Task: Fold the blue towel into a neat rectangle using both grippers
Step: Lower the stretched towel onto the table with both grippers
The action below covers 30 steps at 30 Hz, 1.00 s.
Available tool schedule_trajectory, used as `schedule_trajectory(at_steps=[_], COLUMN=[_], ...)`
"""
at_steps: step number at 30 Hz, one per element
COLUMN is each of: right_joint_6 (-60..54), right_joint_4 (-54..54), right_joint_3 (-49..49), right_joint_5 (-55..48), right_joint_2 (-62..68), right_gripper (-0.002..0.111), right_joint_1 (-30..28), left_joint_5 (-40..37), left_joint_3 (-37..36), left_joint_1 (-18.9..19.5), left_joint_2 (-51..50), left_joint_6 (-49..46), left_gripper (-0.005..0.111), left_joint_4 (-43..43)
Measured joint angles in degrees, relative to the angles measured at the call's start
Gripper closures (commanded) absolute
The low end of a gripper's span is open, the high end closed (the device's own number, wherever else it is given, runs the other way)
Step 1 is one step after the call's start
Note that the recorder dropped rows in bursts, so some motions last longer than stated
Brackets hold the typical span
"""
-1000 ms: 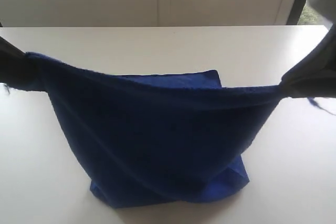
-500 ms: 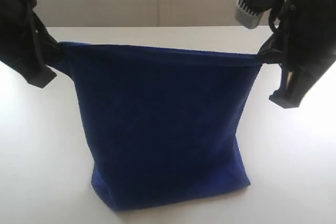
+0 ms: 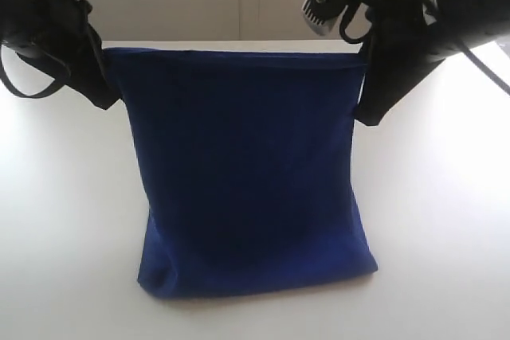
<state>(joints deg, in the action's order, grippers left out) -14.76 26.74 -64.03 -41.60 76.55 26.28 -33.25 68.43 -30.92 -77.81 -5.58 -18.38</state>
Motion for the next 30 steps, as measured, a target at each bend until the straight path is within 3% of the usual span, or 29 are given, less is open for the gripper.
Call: schedule_trajectory(at_steps=[17, 30], right_joint_6=[3.6, 5.9], right_joint_4=[2.0, 4.0], right_joint_3=[0.0, -0.1], right_joint_5=[10.5, 22.7], right_joint_2=[10.9, 21.9], right_gripper=[0.108, 0.108], right_joint_1=[-7.0, -9.5], left_joint_5=[8.6, 20.7], left_joint_3=[0.0, 0.0], left_joint_1=[1.2, 6.8], left_joint_2=[-11.2, -20.4], left_joint_6=[0.2, 1.9], left_gripper=[0.107, 0.107], left_joint_4=[-1.1, -2.2])
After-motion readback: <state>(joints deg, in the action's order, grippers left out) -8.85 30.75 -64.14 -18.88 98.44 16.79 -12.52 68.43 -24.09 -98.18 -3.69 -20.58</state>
